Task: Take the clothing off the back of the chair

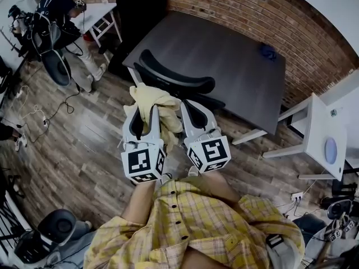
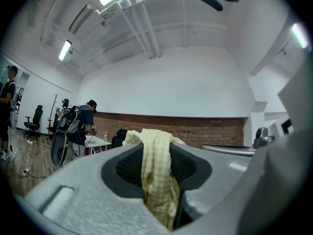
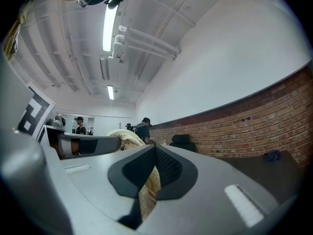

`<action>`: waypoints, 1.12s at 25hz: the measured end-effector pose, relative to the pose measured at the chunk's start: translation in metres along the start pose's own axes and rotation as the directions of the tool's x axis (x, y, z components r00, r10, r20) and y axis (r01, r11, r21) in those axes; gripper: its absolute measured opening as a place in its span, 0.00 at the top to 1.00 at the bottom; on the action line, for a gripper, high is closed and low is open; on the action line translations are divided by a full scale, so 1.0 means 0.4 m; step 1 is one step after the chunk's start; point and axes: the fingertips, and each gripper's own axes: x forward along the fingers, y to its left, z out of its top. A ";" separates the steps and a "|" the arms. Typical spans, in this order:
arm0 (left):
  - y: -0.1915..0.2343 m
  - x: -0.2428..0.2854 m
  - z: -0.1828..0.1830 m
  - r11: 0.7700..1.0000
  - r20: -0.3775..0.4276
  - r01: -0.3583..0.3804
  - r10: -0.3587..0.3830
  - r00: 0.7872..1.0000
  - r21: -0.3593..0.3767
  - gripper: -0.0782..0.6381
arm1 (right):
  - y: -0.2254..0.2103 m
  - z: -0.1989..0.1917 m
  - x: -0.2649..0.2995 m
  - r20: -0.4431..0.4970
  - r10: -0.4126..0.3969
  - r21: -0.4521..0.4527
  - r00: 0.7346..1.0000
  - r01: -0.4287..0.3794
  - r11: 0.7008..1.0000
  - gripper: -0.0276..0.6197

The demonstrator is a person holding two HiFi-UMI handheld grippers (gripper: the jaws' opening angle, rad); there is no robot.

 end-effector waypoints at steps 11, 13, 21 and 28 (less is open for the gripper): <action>-0.013 -0.012 -0.033 1.000 0.012 0.001 -0.001 1.000 0.007 0.68 | 0.013 -0.013 -0.009 -0.016 0.011 -0.018 1.000 -0.011 1.000 0.96; -0.013 -0.013 -0.041 1.000 0.010 -0.003 0.003 1.000 0.009 0.68 | 0.012 -0.016 -0.010 -0.017 0.012 -0.017 1.000 -0.012 1.000 0.96; -0.029 -0.024 -0.072 1.000 0.005 -0.008 0.008 1.000 0.011 0.68 | 0.006 -0.031 -0.024 -0.020 0.011 -0.014 1.000 -0.011 1.000 0.96; -0.040 -0.035 -0.083 1.000 0.004 -0.016 0.016 1.000 0.026 0.68 | 0.006 -0.044 -0.028 -0.030 0.018 -0.018 0.999 -0.018 1.000 0.96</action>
